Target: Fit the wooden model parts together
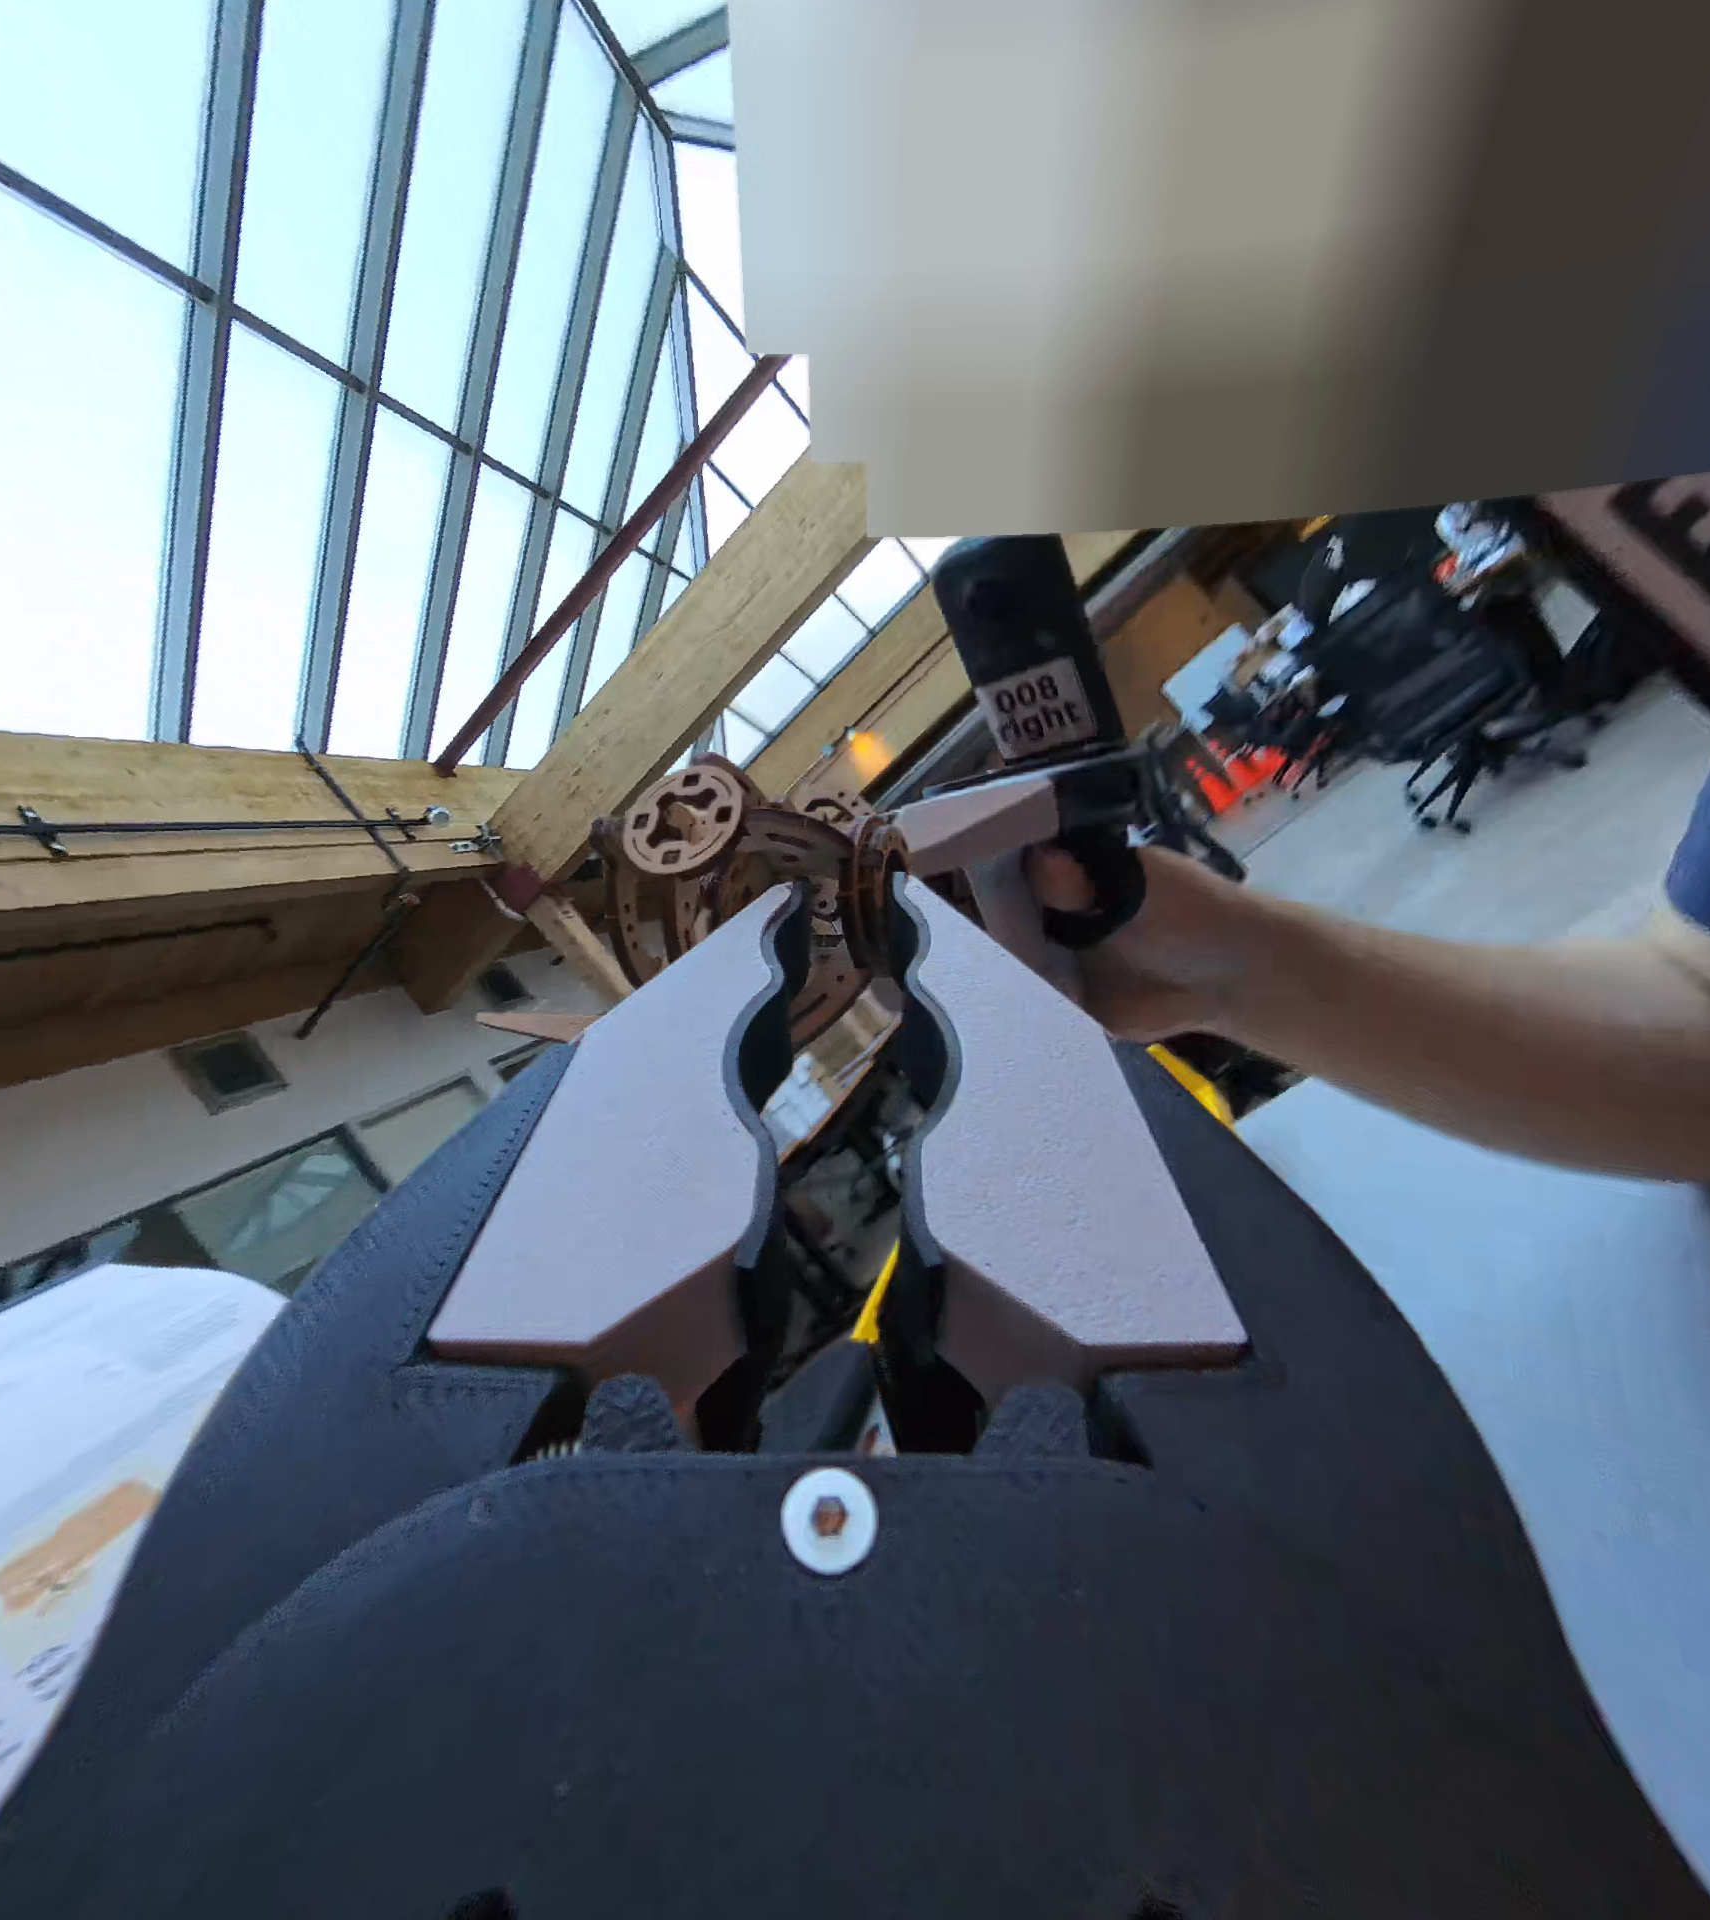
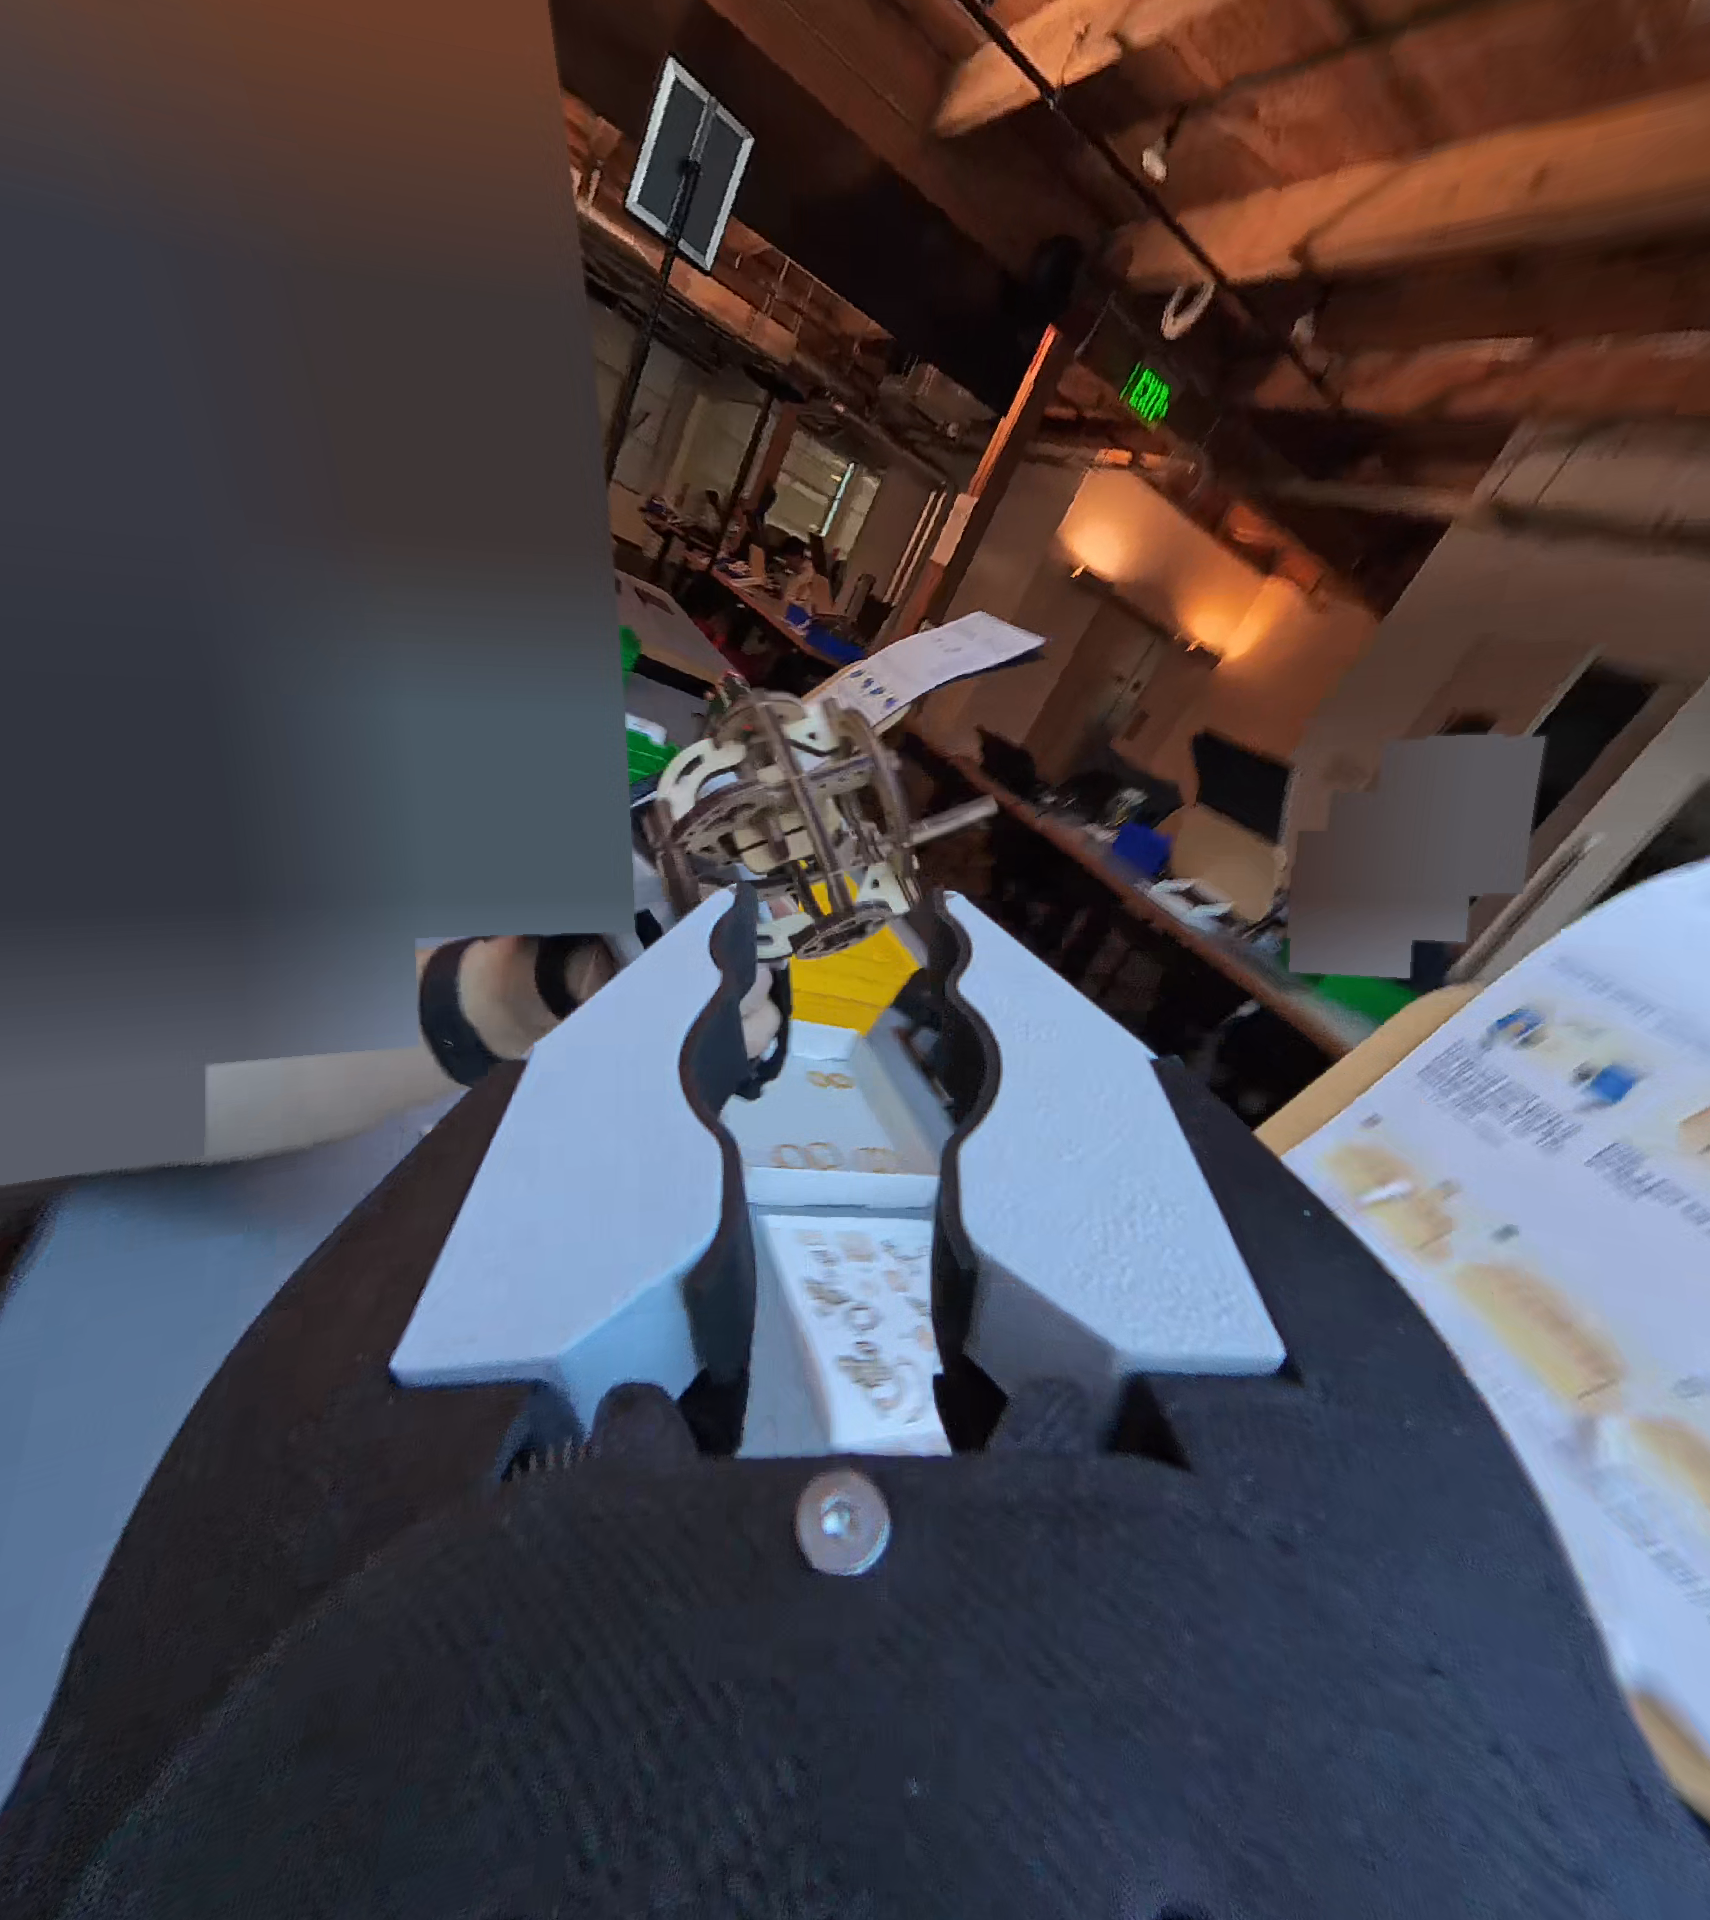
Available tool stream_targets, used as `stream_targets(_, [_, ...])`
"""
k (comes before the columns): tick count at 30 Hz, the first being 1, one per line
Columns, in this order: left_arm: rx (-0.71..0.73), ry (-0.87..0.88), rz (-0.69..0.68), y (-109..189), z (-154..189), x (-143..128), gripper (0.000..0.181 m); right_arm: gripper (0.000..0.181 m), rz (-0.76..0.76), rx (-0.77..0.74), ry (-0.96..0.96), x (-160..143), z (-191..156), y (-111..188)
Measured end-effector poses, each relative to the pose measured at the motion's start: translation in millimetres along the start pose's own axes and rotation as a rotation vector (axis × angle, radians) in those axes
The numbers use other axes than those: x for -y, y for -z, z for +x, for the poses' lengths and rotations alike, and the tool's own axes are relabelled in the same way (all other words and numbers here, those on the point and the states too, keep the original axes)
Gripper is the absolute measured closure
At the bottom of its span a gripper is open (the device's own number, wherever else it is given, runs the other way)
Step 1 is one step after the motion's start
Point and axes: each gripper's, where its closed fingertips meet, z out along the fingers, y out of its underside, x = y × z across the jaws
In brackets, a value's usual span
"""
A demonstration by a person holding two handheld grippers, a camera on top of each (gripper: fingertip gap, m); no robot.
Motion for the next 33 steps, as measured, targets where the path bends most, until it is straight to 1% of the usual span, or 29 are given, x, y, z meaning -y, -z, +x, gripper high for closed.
stream_targets(3, [0.025,-0.139,-0.051,0.6,-0.6,-0.2,0.169,0.159,-0.034,0.028,-0.213,-7.1,6.4,1.0])
stream_targets(7, [0.037,-0.307,-0.123,1.2,0.5,-5.0,0.169,0.162,-0.067,0.039,-0.372,-12.4,5.5,-1.8])
stream_targets(10, [0.042,-0.425,-0.160,0.7,2.9,-9.1,0.169,0.164,-0.085,0.015,-0.383,-15.9,4.8,-5.1])
stream_targets(16, [0.024,-0.550,-0.214,-1.1,9.2,-18.9,0.168,0.168,-0.107,0.007,-0.417,-23.3,3.6,-9.2])
stream_targets(20, [0.022,-0.599,-0.235,-0.3,9.3,-21.9,0.168,0.168,-0.111,0.011,-0.434,-25.9,5.1,-9.2])
stream_targets(25, [0.018,-0.562,-0.222,-0.2,9.6,-22.5,0.168,0.173,-0.095,0.065,-0.454,-25.9,1.4,-9.6])
stream_targets(27, [0.022,-0.547,-0.222,-0.3,8.8,-24.0,0.168,0.176,-0.094,0.064,-0.453,-27.6,2.6,-10.0])
stream_targets(28, [0.022,-0.521,-0.215,-0.3,8.6,-23.6,0.168,0.171,-0.093,0.068,-0.448,-27.8,3.0,-9.9])
stream_targets(31, [0.046,-0.379,-0.155,-0.7,3.5,-15.3,0.169,0.158,-0.108,0.064,-0.396,-27.3,8.4,-3.6])
stream_targets(33, [0.033,-0.217,-0.120,-1.2,1.9,-11.8,0.169,0.157,-0.088,0.076,-0.262,-20.3,10.1,4.8])
